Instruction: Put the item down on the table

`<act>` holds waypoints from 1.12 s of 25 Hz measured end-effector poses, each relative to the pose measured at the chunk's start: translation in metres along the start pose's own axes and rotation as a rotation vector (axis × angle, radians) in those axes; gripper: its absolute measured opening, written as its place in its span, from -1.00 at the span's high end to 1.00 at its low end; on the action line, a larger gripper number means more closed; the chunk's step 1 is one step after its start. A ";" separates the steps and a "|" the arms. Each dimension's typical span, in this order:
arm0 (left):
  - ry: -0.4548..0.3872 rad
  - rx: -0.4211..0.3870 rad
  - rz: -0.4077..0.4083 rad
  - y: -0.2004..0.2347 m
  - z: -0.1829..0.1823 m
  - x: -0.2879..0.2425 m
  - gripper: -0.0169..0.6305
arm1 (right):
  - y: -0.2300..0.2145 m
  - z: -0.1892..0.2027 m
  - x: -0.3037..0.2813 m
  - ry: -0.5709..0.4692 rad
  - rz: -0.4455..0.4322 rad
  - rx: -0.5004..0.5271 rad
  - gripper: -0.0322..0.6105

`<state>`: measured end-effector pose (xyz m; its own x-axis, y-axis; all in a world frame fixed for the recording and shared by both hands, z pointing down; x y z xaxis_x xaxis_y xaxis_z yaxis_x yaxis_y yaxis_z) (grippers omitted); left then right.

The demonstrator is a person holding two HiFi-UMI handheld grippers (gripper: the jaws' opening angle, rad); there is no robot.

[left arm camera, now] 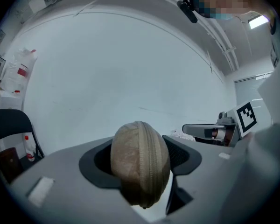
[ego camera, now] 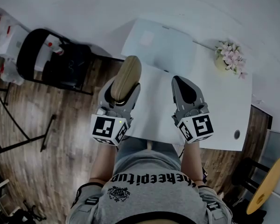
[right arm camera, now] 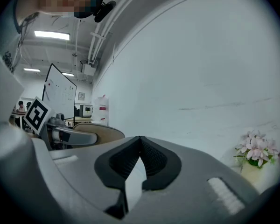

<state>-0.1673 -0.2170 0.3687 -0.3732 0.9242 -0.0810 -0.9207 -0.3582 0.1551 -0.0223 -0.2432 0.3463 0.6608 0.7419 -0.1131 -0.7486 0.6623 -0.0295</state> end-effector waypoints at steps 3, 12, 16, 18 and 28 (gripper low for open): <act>0.029 0.009 0.024 0.003 0.010 -0.007 0.05 | 0.000 0.009 -0.003 0.021 0.017 -0.016 0.90; 0.135 0.027 0.079 0.007 0.052 -0.029 0.05 | -0.003 0.028 -0.008 0.074 0.054 -0.039 0.90; 0.184 0.035 0.101 0.008 0.072 -0.038 0.05 | -0.003 0.037 -0.010 0.099 0.064 -0.045 0.90; 0.207 0.040 0.110 0.008 0.081 -0.040 0.06 | -0.004 0.040 -0.010 0.111 0.071 -0.049 0.90; 0.300 0.032 0.151 0.005 0.121 -0.054 0.05 | -0.006 0.050 -0.008 0.147 0.104 -0.050 0.90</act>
<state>-0.1378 -0.2526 0.4927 -0.5269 0.7787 -0.3405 -0.8499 -0.4796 0.2184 -0.0201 -0.2481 0.3970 0.5673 0.7806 -0.2622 -0.8169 0.5737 -0.0594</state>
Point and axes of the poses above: the fingertips, and each gripper's own axes: x backward along the fingers, y to its left, z out of its underside, the point moved 1 cm from there along x, backward along the fingers, and after that the axes turned 2 degrees about -x, right-handed, at the moved point
